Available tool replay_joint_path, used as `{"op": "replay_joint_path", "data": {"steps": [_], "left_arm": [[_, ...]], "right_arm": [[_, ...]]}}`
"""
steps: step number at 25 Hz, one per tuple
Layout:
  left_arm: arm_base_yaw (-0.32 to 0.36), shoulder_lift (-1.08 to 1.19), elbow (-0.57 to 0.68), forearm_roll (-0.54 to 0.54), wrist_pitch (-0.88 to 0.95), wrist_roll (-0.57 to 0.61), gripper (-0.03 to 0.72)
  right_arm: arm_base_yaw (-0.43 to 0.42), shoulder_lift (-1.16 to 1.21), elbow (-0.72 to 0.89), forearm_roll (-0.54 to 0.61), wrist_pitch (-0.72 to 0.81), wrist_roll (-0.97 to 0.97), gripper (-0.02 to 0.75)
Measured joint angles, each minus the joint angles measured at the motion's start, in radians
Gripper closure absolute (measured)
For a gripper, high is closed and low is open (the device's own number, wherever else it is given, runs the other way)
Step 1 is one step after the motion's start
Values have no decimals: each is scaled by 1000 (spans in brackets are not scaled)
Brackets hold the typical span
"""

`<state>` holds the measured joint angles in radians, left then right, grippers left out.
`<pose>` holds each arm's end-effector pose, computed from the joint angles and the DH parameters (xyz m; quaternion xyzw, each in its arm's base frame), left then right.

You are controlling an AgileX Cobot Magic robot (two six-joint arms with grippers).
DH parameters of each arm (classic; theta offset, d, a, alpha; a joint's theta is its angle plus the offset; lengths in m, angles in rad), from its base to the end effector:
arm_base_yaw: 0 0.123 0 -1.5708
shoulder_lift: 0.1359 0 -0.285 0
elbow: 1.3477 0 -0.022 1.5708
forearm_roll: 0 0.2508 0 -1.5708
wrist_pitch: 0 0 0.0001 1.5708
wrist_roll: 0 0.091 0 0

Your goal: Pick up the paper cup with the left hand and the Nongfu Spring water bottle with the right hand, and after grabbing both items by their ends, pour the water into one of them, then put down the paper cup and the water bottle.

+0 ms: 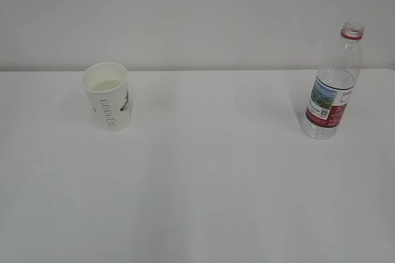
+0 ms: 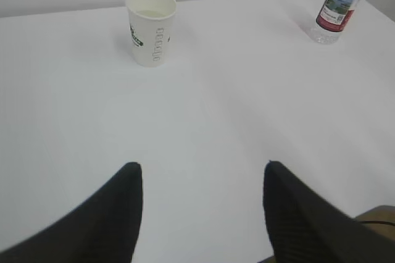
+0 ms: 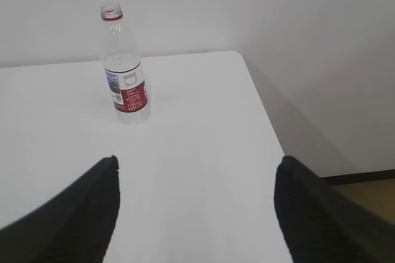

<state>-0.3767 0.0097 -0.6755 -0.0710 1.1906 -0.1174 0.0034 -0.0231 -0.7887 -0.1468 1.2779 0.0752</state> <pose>-0.0318 0.0061 0.3134 0.1155 0.8353 -0.1650 0.5116 -0.0605 -0.0130 0.3319 0.0515 0.8241 -0.0479 0.5621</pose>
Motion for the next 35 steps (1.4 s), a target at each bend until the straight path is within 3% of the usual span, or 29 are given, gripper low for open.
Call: {"op": "replay_joint_path", "data": {"steps": [16,29,35], "left_arm": [[0,-5,57,102,-13,-7,237],[0,-5,126,118,-25,-9,295],[0,-5,144,118,-58,-9,287]], "right_arm": [[0,0,151,-4,0,10,150],[0,0,275,-4,-96,14,150],[0,0,283,-4,-114,18,150]]}}
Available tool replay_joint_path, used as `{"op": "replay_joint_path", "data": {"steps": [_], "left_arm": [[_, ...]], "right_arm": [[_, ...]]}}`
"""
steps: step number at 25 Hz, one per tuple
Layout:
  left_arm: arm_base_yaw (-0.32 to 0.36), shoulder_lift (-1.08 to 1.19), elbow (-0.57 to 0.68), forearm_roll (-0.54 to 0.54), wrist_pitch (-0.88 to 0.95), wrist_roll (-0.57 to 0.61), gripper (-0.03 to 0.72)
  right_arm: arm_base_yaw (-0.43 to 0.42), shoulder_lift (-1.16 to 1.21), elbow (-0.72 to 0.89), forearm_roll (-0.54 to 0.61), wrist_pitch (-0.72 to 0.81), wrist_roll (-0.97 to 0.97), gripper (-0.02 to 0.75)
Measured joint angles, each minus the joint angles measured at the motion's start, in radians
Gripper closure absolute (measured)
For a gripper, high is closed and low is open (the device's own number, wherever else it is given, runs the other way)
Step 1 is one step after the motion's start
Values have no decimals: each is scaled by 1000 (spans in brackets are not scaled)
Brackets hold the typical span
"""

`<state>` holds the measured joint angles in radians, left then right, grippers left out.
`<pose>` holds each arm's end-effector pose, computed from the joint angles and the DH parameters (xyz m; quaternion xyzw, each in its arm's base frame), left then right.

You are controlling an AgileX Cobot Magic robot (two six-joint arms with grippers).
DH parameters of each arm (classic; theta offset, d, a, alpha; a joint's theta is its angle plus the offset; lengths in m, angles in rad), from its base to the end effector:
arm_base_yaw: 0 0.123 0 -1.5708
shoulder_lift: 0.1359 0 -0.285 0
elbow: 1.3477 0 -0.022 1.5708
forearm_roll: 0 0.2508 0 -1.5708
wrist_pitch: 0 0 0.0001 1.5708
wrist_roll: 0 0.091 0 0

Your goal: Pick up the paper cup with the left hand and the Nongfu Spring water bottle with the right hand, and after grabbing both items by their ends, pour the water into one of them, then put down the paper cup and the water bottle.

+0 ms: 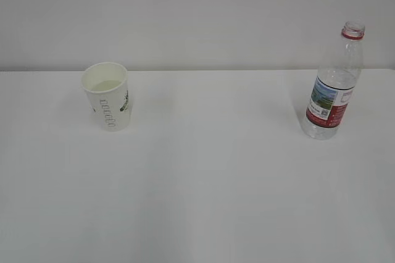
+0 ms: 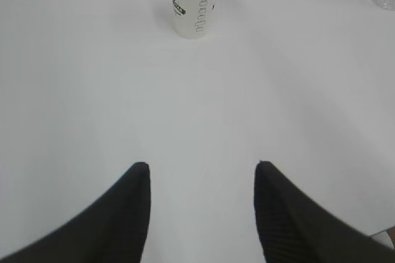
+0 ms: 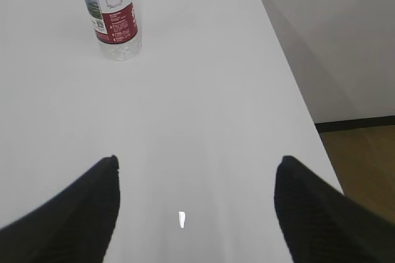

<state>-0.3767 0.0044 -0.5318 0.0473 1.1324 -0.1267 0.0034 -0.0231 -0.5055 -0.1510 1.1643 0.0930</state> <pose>-0.0088 0.0077 0.2804 0.1057 0.8578 -0.1023 0.4924 -0.0141 -0.0126 0.2711 0.0468 0.8685 -0.0514 0.4908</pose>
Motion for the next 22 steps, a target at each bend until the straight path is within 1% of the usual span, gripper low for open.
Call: {"op": "replay_joint_path", "data": {"steps": [22], "left_arm": [[0,0,5,0,-17,0,287]], "right_arm": [[0,0,2,0,-5,0,150]]}}
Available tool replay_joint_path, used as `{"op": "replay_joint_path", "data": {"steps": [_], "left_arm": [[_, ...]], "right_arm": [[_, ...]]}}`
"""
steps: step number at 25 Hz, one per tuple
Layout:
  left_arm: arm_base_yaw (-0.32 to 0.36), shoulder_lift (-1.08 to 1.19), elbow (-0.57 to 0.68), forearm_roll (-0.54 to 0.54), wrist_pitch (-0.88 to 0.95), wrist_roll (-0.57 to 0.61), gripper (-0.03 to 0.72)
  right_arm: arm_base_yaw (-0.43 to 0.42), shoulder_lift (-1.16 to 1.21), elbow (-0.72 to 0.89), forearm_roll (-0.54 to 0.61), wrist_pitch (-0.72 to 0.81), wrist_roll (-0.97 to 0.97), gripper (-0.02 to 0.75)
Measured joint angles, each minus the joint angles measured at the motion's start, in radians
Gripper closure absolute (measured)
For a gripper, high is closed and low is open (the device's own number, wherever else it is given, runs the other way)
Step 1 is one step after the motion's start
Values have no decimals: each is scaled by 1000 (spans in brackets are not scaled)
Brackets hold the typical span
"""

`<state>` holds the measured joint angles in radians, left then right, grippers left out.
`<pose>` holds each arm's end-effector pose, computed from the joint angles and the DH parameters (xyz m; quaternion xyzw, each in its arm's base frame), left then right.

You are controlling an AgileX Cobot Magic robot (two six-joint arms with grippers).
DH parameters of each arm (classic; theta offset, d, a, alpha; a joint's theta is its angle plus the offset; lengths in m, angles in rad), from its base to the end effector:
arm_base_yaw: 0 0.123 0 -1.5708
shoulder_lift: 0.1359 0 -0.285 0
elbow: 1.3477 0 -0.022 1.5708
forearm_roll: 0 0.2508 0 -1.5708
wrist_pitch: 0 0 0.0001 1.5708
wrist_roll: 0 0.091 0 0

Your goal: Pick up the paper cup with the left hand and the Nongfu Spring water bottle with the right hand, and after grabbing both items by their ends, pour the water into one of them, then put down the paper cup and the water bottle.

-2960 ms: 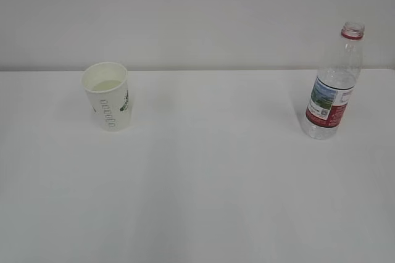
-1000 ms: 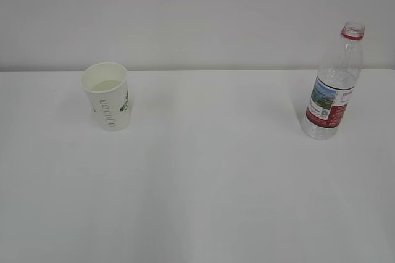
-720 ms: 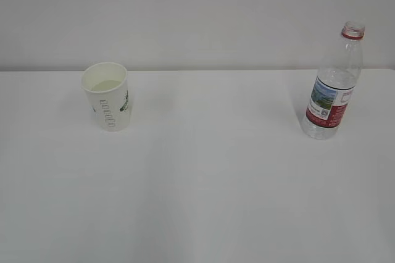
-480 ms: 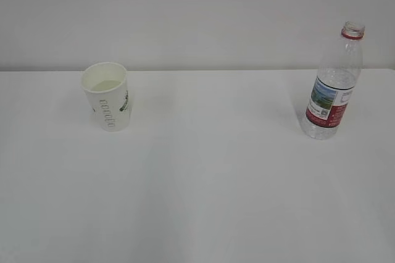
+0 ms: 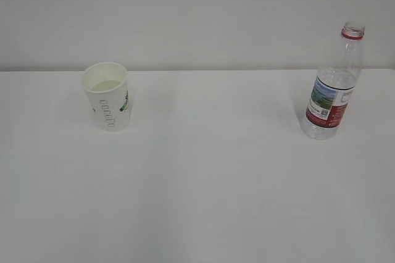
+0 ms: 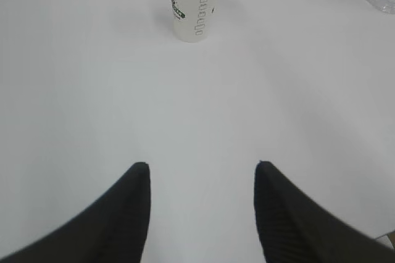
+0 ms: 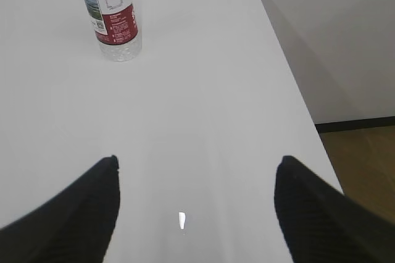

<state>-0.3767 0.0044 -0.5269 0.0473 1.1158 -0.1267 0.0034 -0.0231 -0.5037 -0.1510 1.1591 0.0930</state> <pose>-0.0076 0.0072 0.2804 0.1056 0.8549 -0.1035 0.4973 -0.0136 -0.0126 0.2711 0.0465 0.8677 -0.0514 0.4923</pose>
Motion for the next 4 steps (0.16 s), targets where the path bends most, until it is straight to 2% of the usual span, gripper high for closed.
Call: {"op": "replay_joint_path", "data": {"steps": [4], "left_arm": [[0,0,0,0,0,0,287]], "right_arm": [[0,0,0,0,0,0,150]]}}
